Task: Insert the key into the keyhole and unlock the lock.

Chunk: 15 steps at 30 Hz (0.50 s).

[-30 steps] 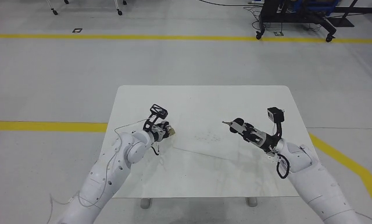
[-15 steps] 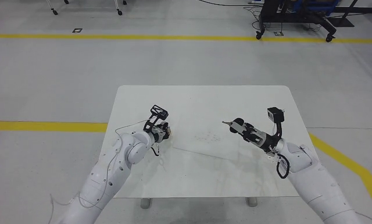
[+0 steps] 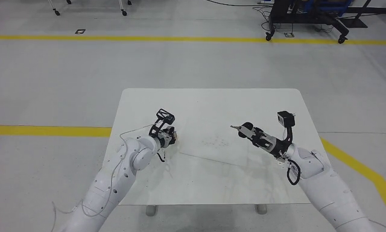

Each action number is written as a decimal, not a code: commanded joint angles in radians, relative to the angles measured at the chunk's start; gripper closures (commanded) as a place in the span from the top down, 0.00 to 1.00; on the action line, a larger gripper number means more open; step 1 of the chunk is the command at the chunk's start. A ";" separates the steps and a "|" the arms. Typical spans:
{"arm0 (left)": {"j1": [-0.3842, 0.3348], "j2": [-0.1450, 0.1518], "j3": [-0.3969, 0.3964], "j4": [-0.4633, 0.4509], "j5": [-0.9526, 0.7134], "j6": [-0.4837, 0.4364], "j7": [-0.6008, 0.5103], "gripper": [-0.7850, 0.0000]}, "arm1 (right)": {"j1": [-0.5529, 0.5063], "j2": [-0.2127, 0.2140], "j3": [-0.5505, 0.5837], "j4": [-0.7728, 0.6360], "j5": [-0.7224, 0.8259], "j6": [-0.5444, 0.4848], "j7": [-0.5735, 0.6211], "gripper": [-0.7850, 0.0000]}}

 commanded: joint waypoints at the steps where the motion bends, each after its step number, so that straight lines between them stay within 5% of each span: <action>1: 0.003 0.000 -0.002 -0.004 0.005 0.003 -0.002 0.00 | 0.000 0.000 0.000 0.000 0.000 0.000 0.000 0.00; 15: 0.041 0.003 -0.024 -0.044 0.026 0.005 -0.013 0.03 | 0.000 0.000 0.000 0.000 0.000 0.000 0.000 0.00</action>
